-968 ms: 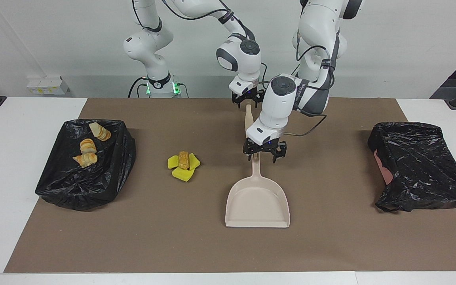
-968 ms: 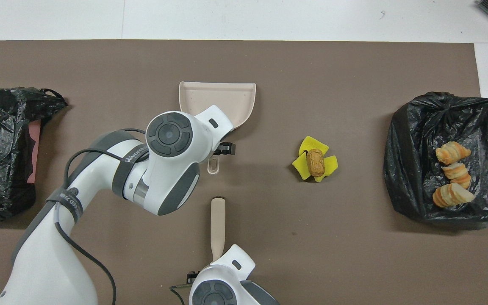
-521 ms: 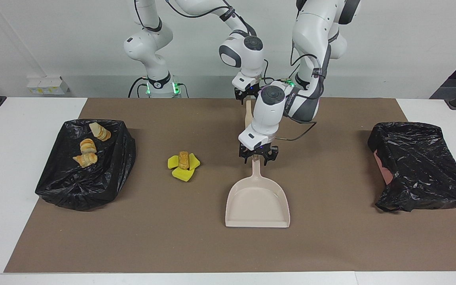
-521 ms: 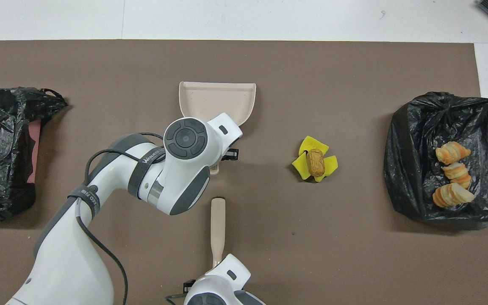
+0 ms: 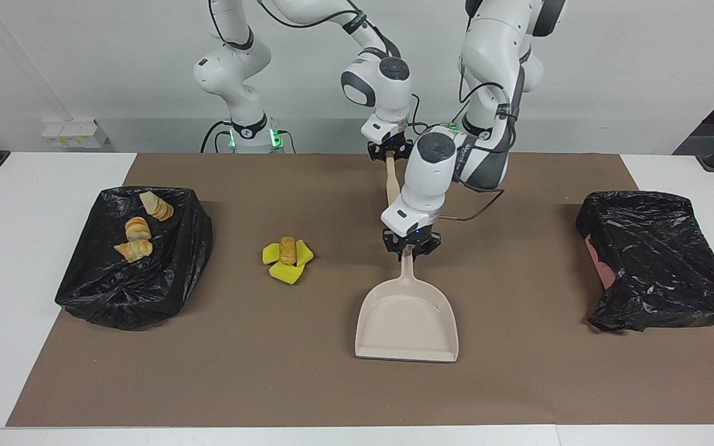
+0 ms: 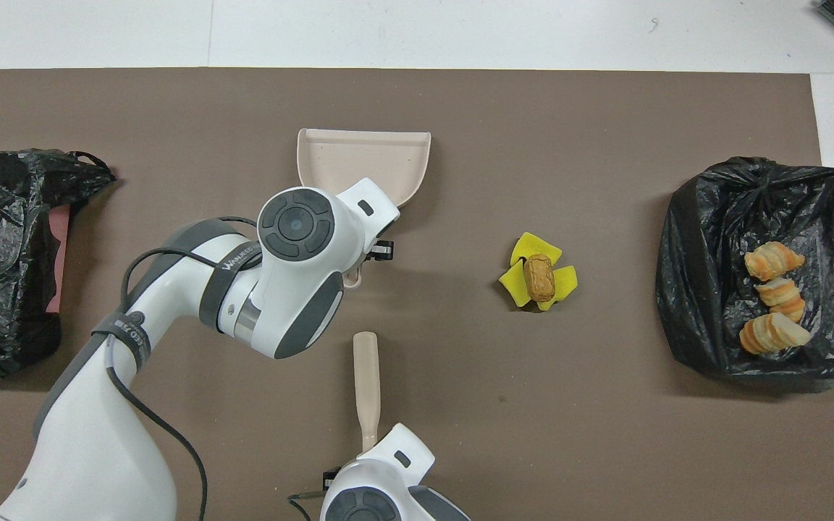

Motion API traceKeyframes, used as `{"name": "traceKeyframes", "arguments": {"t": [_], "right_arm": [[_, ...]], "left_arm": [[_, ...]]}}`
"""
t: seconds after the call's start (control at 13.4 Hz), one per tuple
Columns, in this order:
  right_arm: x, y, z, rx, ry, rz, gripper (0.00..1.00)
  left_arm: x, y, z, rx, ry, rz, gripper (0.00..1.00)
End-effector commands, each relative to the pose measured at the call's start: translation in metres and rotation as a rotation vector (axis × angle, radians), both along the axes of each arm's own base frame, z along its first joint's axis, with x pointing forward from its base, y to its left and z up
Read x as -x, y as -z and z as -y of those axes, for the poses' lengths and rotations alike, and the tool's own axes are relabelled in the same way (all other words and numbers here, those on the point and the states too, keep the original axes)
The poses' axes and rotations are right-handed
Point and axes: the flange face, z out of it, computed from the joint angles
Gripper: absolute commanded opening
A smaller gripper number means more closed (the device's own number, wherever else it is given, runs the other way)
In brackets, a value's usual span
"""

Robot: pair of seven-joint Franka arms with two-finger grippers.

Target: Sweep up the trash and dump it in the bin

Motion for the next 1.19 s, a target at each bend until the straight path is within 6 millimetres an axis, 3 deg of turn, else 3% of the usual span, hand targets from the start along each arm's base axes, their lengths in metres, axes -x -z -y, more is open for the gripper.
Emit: {"name": "traceKeyframes", "arguments": {"t": [0.0, 0.22, 0.6, 0.82, 0.97, 1.12], "right_arm": [[-0.008, -0.008, 0.009, -0.007, -0.017, -0.005, 0.0], [-0.019, -0.025, 0.017, -0.013, -0.028, 0.013, 0.0], [-0.022, -0.007, 0.029, 0.0, -0.086, -0.014, 0.0], [-0.02, 0.0, 0.03, 0.003, -0.099, -0.019, 0.0], [-0.02, 0.001, 0.032, 0.005, -0.1, -0.021, 0.11], [-0.019, 0.005, 0.032, 0.002, -0.102, -0.018, 0.22]], "left_arm": [[-0.004, -0.035, -0.031, -0.057, 0.086, 0.012, 0.0], [-0.018, -0.057, -0.083, -0.098, 0.26, -0.003, 0.0], [-0.037, -0.056, -0.144, -0.148, 0.673, -0.021, 0.0], [-0.037, -0.052, -0.178, -0.161, 0.93, -0.083, 0.0], [-0.031, -0.048, -0.188, -0.161, 1.071, -0.104, 0.0], [-0.03, -0.044, -0.214, -0.156, 1.135, -0.118, 0.0]]}}
